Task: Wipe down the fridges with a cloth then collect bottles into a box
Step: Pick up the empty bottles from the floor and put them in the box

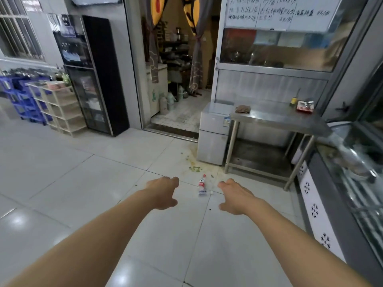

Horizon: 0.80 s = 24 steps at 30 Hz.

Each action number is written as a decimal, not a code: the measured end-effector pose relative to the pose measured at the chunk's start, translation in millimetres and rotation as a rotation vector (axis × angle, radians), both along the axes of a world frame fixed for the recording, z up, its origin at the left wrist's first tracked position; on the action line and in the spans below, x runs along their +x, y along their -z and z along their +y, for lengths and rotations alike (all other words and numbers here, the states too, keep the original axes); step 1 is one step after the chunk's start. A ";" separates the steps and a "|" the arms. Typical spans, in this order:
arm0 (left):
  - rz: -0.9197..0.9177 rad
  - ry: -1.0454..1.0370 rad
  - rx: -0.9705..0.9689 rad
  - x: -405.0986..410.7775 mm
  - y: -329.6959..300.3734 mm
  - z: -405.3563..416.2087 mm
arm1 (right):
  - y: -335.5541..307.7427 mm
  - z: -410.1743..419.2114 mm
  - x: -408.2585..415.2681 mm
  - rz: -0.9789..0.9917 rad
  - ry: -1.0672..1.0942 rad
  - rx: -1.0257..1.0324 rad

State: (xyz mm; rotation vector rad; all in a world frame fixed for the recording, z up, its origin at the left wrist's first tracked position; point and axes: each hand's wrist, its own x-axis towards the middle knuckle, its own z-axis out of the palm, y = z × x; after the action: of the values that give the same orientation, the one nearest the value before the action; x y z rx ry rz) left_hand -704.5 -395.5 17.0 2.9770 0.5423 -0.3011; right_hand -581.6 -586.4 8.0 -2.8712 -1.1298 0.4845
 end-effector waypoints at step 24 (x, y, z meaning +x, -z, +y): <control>0.186 0.333 -0.082 406.9 86.0 300.1 | 69.2 272.5 331.3 0.140 0.317 -0.070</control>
State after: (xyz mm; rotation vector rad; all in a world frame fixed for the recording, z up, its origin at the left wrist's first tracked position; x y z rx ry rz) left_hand -297.6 -95.4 -69.0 2.9654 0.0407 -0.6160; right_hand -250.3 -313.9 -61.3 -2.9389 -0.6340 0.7044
